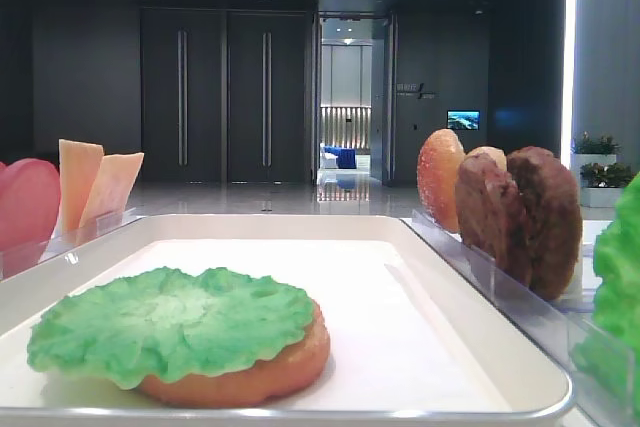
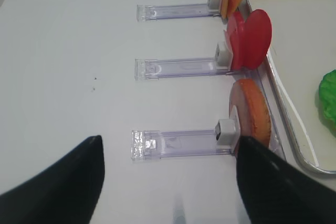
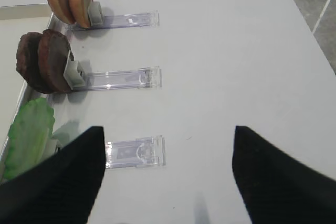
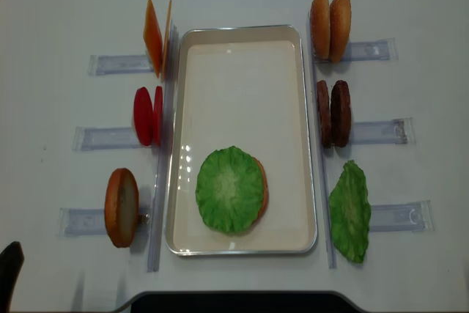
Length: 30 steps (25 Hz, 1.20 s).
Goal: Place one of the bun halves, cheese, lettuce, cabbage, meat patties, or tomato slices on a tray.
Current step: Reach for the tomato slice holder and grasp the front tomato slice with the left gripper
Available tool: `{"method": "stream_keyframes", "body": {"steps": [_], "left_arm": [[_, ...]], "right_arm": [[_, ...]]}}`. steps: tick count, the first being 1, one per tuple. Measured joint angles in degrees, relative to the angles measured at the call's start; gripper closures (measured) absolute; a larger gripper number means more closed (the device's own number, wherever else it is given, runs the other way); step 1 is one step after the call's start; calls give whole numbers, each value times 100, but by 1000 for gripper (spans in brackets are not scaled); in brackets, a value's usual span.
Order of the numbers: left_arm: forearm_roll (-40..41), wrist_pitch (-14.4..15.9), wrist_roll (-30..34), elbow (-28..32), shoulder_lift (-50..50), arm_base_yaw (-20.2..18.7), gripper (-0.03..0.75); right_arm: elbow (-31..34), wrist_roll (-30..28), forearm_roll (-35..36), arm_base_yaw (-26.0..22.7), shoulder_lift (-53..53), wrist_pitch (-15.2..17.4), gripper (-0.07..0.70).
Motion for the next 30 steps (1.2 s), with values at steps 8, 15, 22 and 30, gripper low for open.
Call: {"method": "stream_keyframes", "body": {"steps": [8, 15, 22, 30], "left_arm": [[0, 0, 0, 0, 0, 0, 118], [0, 0, 0, 0, 0, 0, 118], [-5, 0, 0, 0, 0, 0, 118], [-5, 0, 0, 0, 0, 0, 118]], "right_arm": [[0, 0, 0, 0, 0, 0, 146], [0, 0, 0, 0, 0, 0, 146], [0, 0, 0, 0, 0, 0, 146], [0, 0, 0, 0, 0, 0, 146]]}}
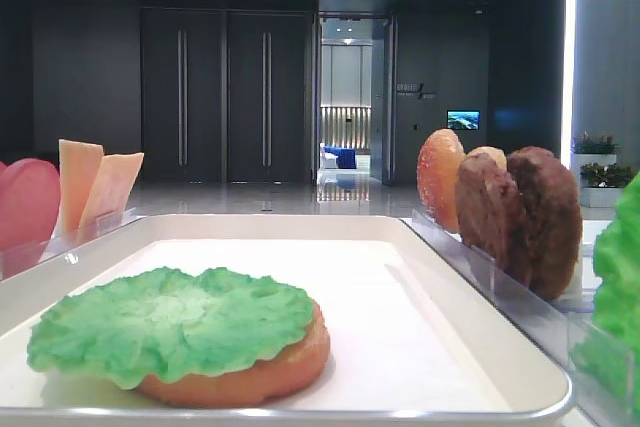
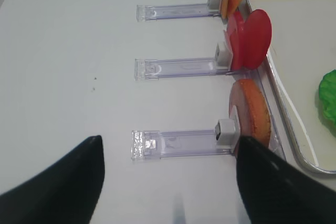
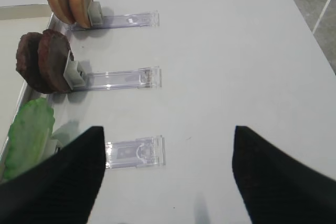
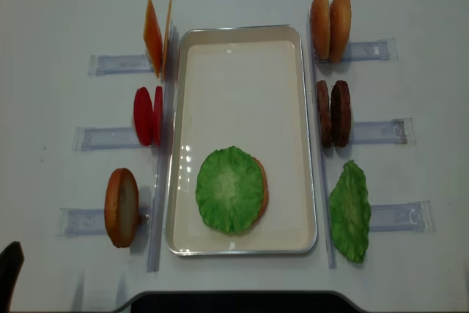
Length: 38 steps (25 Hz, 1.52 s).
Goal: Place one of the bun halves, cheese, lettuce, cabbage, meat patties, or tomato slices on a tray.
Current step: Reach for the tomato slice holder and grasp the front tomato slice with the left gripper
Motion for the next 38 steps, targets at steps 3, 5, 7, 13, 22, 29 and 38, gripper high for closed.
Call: {"method": "stream_keyframes", "body": {"steps": [3, 5, 7, 13, 22, 29, 38], "left_arm": [[0, 0, 0, 0, 0, 0, 118], [0, 0, 0, 0, 0, 0, 118], [0, 0, 0, 0, 0, 0, 118], [0, 136, 0, -112, 303, 0, 118], [0, 301, -5, -482, 1435, 0, 118], [0, 386, -100, -940, 2506, 0, 118], [23, 743, -266, -1922, 4136, 0, 118]], "right_arm": [[0, 0, 0, 0, 0, 0, 146], [0, 0, 0, 0, 0, 0, 146], [0, 0, 0, 0, 0, 0, 146], [5, 0, 0, 0, 0, -5, 146], [4, 0, 1, 0, 0, -5, 146], [4, 0, 1, 0, 0, -5, 146], [4, 0, 1, 0, 0, -5, 146]]}}
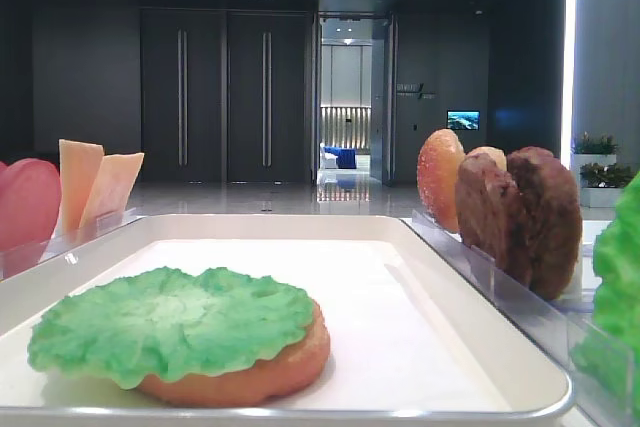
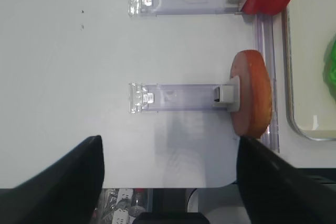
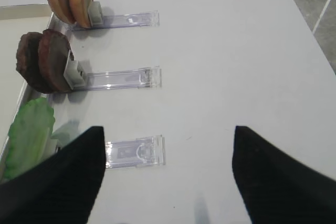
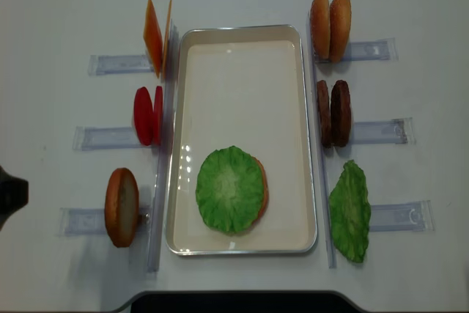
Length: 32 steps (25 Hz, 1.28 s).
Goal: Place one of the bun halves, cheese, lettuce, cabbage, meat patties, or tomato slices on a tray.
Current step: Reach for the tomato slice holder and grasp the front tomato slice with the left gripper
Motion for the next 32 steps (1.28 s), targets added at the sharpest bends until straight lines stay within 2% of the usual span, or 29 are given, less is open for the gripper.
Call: {"method": "stream_keyframes", "body": {"steps": [6, 16, 23, 32], "left_arm": [[64, 5, -25, -774, 1001, 0, 118], [69, -1, -30, -1738, 2627, 0, 118], [79, -12, -42, -2114, 3524, 0, 118], [79, -16, -186, -2428, 3880, 0, 115]], "right_arm": [[0, 0, 5, 0, 0, 0, 146], [0, 0, 5, 0, 0, 0, 146], [0, 0, 5, 0, 0, 0, 146], [0, 0, 5, 0, 0, 0, 146]]}}
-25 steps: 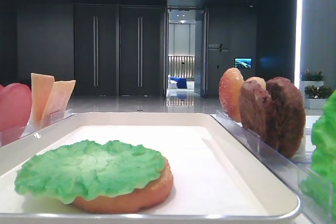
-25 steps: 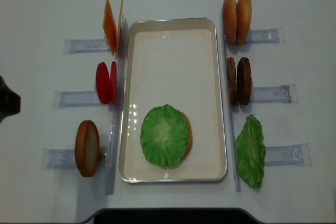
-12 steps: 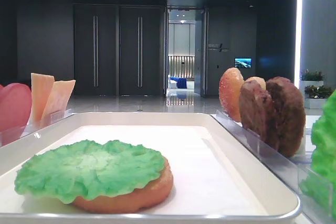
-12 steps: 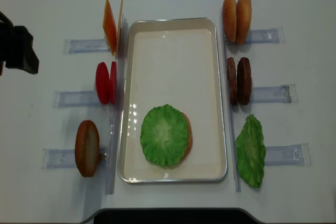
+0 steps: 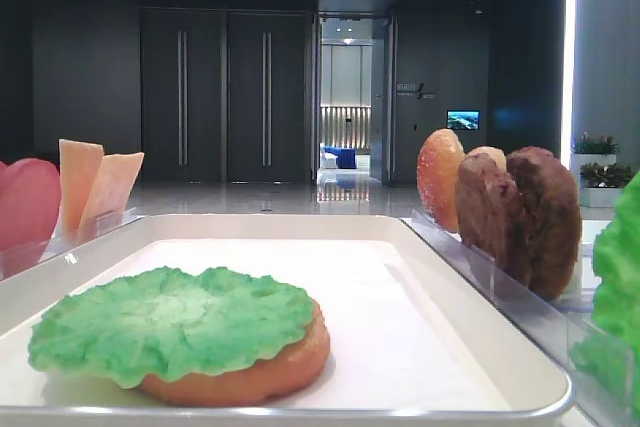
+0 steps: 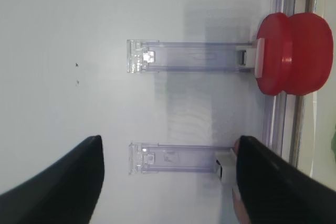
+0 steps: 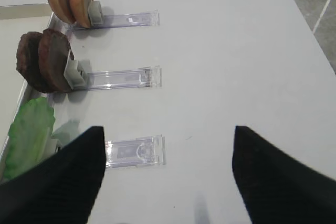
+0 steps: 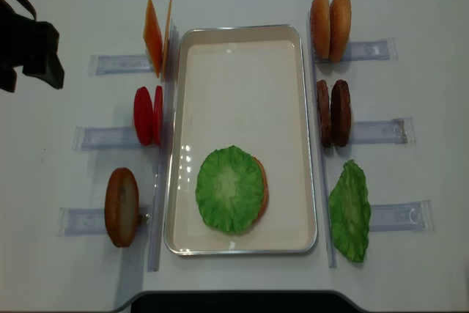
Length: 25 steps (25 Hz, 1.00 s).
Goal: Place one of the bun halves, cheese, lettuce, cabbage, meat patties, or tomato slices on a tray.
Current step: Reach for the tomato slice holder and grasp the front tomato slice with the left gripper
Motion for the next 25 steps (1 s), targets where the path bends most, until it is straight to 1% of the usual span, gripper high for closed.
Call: {"method": "stream_keyframes", "body": {"steps": [4, 10, 15, 20, 22, 25], "left_arm": [[6, 0, -22, -192, 217, 0, 115], [229, 0, -26, -418, 512, 0, 115], [241, -8, -106, -463, 801, 0, 115], [229, -15, -217, -475, 862, -6, 115], [244, -15, -276, -475, 866, -99, 115], [277, -15, -487, -475, 866, -405, 115]], "right_arm": [[0, 0, 0, 0, 0, 0, 146], [0, 0, 0, 0, 0, 0, 146], [0, 0, 0, 0, 0, 0, 146], [0, 0, 0, 0, 0, 0, 146], [0, 0, 0, 0, 0, 0, 148], [0, 0, 0, 0, 0, 0, 149]]}}
